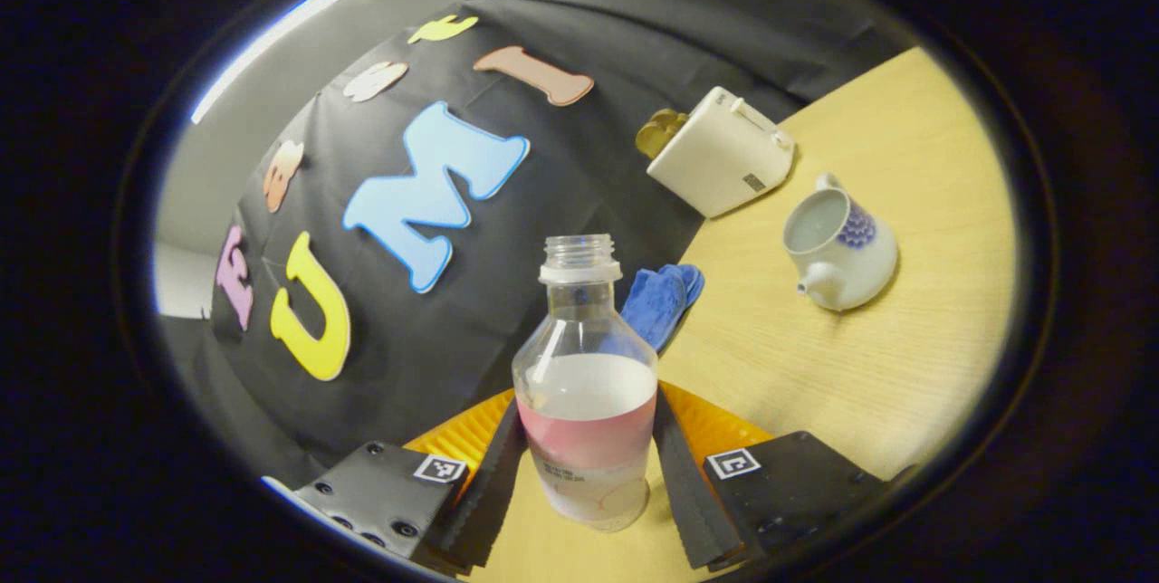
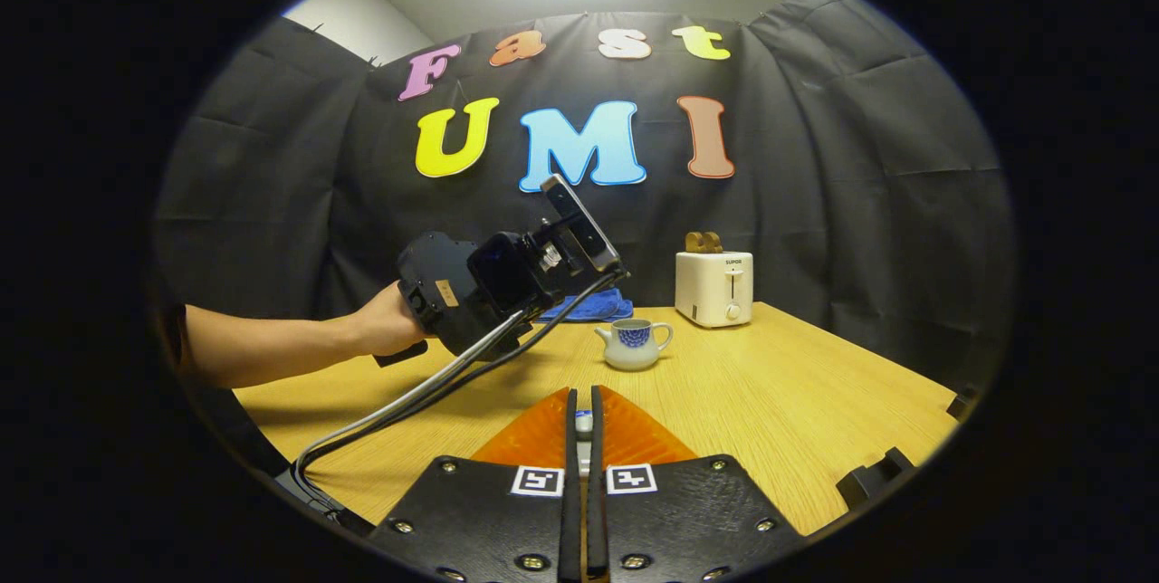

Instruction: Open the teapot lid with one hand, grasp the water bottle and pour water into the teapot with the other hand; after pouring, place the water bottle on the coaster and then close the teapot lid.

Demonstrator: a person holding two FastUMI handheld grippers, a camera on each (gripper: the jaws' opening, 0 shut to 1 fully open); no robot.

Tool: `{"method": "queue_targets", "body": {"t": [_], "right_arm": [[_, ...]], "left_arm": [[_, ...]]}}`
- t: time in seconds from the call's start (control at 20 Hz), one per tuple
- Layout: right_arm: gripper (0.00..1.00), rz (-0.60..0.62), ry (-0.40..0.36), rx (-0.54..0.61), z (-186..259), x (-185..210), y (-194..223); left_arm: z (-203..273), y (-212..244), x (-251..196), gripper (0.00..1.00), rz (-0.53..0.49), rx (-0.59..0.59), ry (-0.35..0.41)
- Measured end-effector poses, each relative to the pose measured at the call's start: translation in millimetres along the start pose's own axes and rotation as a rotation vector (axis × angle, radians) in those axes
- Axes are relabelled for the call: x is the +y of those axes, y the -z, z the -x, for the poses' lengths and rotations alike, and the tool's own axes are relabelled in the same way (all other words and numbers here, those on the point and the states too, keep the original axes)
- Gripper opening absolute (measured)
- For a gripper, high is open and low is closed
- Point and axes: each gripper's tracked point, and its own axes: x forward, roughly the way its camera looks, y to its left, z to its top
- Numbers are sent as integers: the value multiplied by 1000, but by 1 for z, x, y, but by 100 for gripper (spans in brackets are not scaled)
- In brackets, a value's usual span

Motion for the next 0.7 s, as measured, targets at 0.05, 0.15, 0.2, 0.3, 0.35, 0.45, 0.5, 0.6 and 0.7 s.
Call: {"method": "queue_targets", "body": {"t": [0.05, 0.15, 0.2, 0.3, 0.35, 0.45, 0.5, 0.6, 0.7], "right_arm": [[3, -1, 7, -1, 1, -2, -1], [3, -5, 14, -6, 4, -4, 0], [3, -9, 11, -7, 5, -4, -1], [3, -8, 10, -9, 4, -3, -1], [3, -10, 10, -8, 3, -4, -1], [3, -20, 18, 2, 1, -7, 3], [3, -26, 19, 3, 1, -8, 2], [3, -35, 26, 8, 2, -11, 5], [3, -45, 26, 14, 1, -12, 7]], "left_arm": [[1, -7, -3, 87, -47, -14, 8], [-4, -10, -13, 87, -127, -2, 36], [-6, -10, -17, 87, -156, 4, 49], [-10, -10, -24, 87, -209, 11, 72], [-10, -11, -26, 87, -238, 12, 84], [-16, -12, -34, 87, -333, 24, 107], [-17, -11, -38, 87, -365, 32, 121], [-20, -12, -45, 87, -410, 35, 141], [-24, -14, -55, 87, -435, 40, 160]]}}
